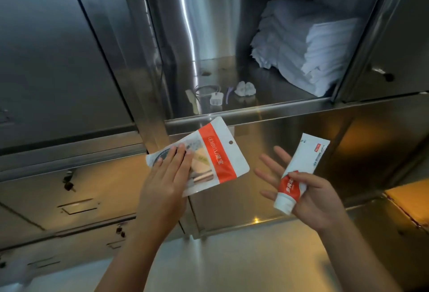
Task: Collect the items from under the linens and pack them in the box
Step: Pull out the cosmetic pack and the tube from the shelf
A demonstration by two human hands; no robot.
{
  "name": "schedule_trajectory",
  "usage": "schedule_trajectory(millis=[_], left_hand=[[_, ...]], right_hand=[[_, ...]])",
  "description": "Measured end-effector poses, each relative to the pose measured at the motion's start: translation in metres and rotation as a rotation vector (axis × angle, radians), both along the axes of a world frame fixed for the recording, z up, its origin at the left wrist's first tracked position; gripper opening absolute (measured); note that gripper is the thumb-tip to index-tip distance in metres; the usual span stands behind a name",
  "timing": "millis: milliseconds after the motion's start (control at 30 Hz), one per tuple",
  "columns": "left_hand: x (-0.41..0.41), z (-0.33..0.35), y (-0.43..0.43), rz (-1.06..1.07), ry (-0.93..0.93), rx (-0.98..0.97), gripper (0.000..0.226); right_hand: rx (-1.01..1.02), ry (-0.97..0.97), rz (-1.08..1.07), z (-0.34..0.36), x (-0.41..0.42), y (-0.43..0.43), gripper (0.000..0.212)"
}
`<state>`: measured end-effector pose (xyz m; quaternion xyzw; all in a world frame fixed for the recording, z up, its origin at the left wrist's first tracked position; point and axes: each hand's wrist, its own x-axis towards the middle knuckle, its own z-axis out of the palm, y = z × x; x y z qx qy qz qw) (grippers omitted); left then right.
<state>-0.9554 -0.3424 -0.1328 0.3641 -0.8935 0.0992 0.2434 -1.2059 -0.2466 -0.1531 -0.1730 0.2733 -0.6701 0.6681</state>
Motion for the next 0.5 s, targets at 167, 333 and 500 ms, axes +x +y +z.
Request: schedule_trajectory(millis=[167, 333, 500], left_hand=[[-0.051, 0.002, -0.047, -0.143, 0.03, -0.03, 0.069], [-0.102, 0.006, -0.099, -0.246, 0.033, -0.027, 0.074], [-0.137, 0.01, -0.15, -0.284, 0.007, -0.061, 0.073]], right_hand=[[0.014, 0.029, -0.103, 0.006, -0.037, -0.019, 0.059], [0.006, 0.06, -0.198, 0.018, -0.075, -0.053, 0.054], [0.014, 0.104, -0.227, 0.031, -0.104, -0.1, 0.054]])
